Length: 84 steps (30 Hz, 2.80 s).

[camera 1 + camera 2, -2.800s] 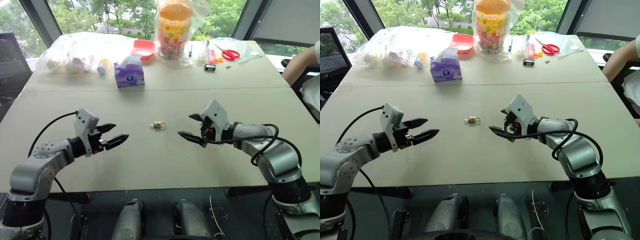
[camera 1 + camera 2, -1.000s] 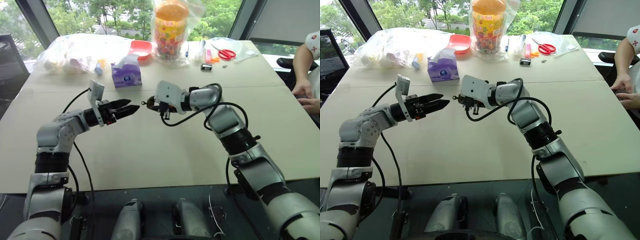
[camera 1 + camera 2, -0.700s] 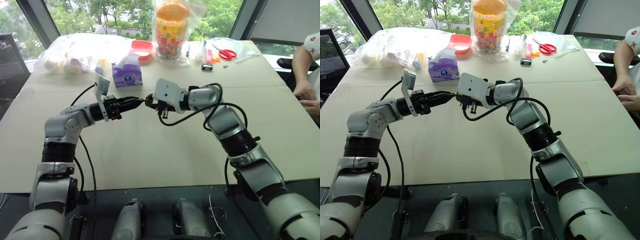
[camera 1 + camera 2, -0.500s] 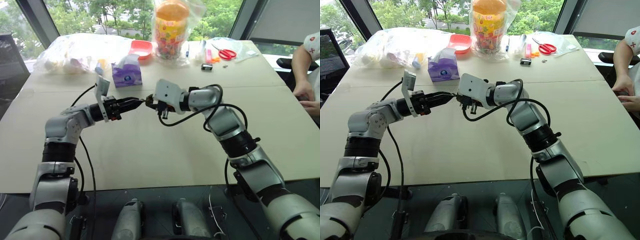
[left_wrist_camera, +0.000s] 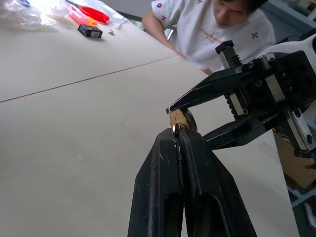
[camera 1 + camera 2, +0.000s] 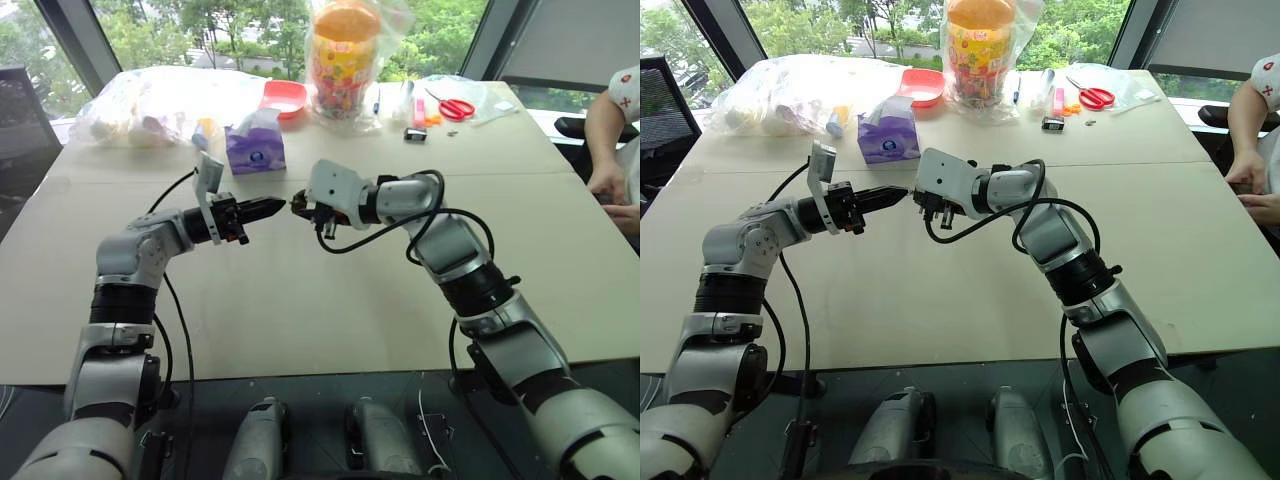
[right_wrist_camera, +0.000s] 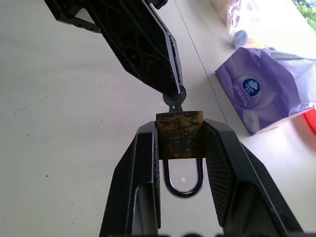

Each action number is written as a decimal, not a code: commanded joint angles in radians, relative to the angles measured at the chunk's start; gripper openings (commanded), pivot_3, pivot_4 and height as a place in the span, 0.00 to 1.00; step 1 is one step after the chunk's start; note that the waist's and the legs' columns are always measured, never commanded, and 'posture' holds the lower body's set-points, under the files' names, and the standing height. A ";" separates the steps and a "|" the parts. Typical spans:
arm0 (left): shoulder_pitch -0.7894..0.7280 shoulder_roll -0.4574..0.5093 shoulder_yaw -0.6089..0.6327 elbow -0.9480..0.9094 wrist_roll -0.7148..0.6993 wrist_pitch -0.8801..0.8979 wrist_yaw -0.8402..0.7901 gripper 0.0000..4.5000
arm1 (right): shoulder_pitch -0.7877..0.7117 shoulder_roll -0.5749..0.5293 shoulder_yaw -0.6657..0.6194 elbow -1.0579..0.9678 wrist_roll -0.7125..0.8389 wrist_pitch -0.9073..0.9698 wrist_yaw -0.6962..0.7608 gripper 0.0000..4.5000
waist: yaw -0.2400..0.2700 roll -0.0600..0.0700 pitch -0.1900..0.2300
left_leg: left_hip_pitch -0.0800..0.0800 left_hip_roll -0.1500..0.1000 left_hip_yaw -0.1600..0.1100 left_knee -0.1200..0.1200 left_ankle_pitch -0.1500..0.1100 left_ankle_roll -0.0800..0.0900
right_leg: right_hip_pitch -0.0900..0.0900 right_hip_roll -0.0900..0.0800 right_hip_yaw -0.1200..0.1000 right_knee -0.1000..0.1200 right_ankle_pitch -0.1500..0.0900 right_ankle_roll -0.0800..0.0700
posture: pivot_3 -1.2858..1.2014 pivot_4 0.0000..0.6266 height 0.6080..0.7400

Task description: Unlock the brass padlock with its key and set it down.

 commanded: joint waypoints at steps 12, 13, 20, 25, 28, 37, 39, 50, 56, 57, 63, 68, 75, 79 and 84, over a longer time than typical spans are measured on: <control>-0.007 0.003 -0.182 -0.027 0.303 -0.431 -0.049 0.01 | -0.014 0.009 -0.014 -0.078 0.017 -0.004 0.007 0.15 | 0.000 0.000 0.000 | 0.000 0.000 0.000 0.000 0.000 0.000 | 0.000 0.000 0.000 0.000 0.000 0.000 | 0.52 0.24 1.00; -0.010 0.003 -0.179 -0.029 0.292 -0.385 -0.052 0.01 | -0.014 0.008 -0.013 -0.077 0.013 -0.009 0.004 0.15 | 0.000 0.000 0.000 | 0.000 0.000 0.000 0.000 0.000 0.000 | 0.000 0.000 0.000 0.000 0.000 0.000 | 0.52 0.24 1.00; -0.049 -0.001 0.003 -0.024 0.024 0.051 -0.060 0.14 | -0.007 -0.001 -0.015 -0.064 -0.031 -0.156 -0.048 0.15 | -0.003 0.000 0.000 | 0.000 0.000 0.000 0.000 0.000 0.000 | 0.000 0.001 0.000 0.000 0.000 0.000 | 0.52 0.24 1.00; -0.056 -0.004 0.037 -0.053 -0.011 0.108 -0.017 0.59 | -0.011 0.001 -0.011 -0.041 -0.058 -0.218 -0.076 0.15 | -0.003 0.000 0.000 | 0.000 0.000 0.000 0.000 0.000 0.000 | 0.000 0.001 0.000 0.000 0.000 0.000 | 0.52 0.24 1.00; -0.065 -0.010 0.045 -0.054 -0.023 0.115 -0.011 0.67 | -0.017 0.002 -0.008 -0.029 -0.074 -0.245 -0.087 0.15 | -0.001 0.000 0.000 | 0.000 0.000 0.000 0.000 0.000 0.000 | 0.000 0.001 0.000 0.000 0.000 0.000 | 0.52 0.24 1.00; -0.105 -0.032 0.068 -0.013 -0.036 0.111 0.014 0.67 | -0.015 0.006 0.000 -0.021 -0.107 -0.275 -0.089 0.15 | -0.002 0.000 0.000 | 0.000 0.000 0.000 0.000 0.000 0.000 | 0.000 0.001 0.000 0.000 0.000 0.000 | 0.52 0.24 1.00; -0.110 -0.022 0.062 0.001 -0.026 0.099 0.006 0.67 | -0.013 0.007 -0.001 -0.023 -0.111 -0.276 -0.088 0.15 | -0.004 0.000 0.000 | 0.000 0.000 0.000 0.000 0.000 0.000 | 0.000 0.001 0.000 0.000 0.000 0.000 | 0.52 0.24 1.00; -0.114 -0.026 0.016 0.011 -0.001 0.089 -0.016 0.01 | -0.008 0.011 0.000 -0.037 -0.117 -0.275 -0.081 0.15 | 0.000 0.000 0.000 | 0.000 0.000 0.000 0.000 0.000 0.000 | 0.000 0.001 0.000 0.000 0.000 0.000 | 0.52 0.24 1.00; -0.107 -0.027 0.014 0.009 0.004 0.087 -0.007 0.01 | -0.004 0.015 -0.004 -0.043 -0.116 -0.265 -0.077 0.15 | -0.001 0.000 0.000 | 0.000 0.000 0.000 0.000 0.000 0.000 | 0.000 0.001 0.000 0.000 0.000 0.000 | 0.52 0.24 1.00; -0.107 -0.029 0.021 0.014 0.001 0.086 -0.001 0.01 | -0.002 0.015 -0.009 -0.045 -0.109 -0.260 -0.074 0.15 | -0.001 0.000 0.000 | 0.000 0.000 0.000 0.000 0.000 0.000 | 0.000 0.001 0.000 0.000 0.000 0.000 | 0.52 0.24 1.00; -0.094 -0.046 0.077 0.029 -0.045 0.099 0.011 0.01 | 0.018 -0.037 -0.030 -0.060 -0.136 -0.236 -0.085 0.68 | 0.001 0.000 0.000 | 0.000 0.000 0.000 0.000 0.000 0.000 | 0.000 0.001 0.000 0.000 0.000 0.000 | 0.52 0.24 1.00; -0.070 -0.057 0.123 0.006 -0.116 0.109 -0.039 0.01 | 0.077 0.000 -0.219 -0.214 0.087 0.056 -0.085 0.89 | 0.002 0.000 0.000 | 0.000 0.000 0.000 0.000 0.000 0.000 | 0.000 -0.001 0.000 0.000 0.000 0.000 | 0.52 0.24 1.00; -0.075 -0.072 0.106 -0.024 -0.129 0.122 -0.052 0.01 | 0.095 0.019 -0.307 -0.327 0.220 0.266 -0.138 0.89 | 0.000 0.000 0.000 | 0.000 0.000 0.000 0.000 0.000 0.000 | 0.000 -0.001 0.000 0.001 0.000 0.000 | 0.52 0.24 1.00; -0.084 -0.074 0.100 -0.036 -0.130 0.125 -0.060 0.01 | 0.097 0.017 -0.291 -0.333 0.231 0.278 -0.159 0.89 | 0.000 0.000 0.000 | 0.000 0.000 0.000 0.000 0.000 0.000 | 0.000 0.000 0.000 0.001 0.000 0.000 | 0.52 0.24 1.00; -0.081 -0.071 0.104 -0.076 -0.154 0.148 -0.067 0.01 | 0.101 0.010 -0.268 -0.304 0.230 0.260 -0.174 0.89 | 0.000 0.000 0.000 | 0.000 0.000 0.000 0.000 0.000 0.000 | 0.000 0.000 0.000 0.001 0.000 0.000 | 0.52 0.24 1.00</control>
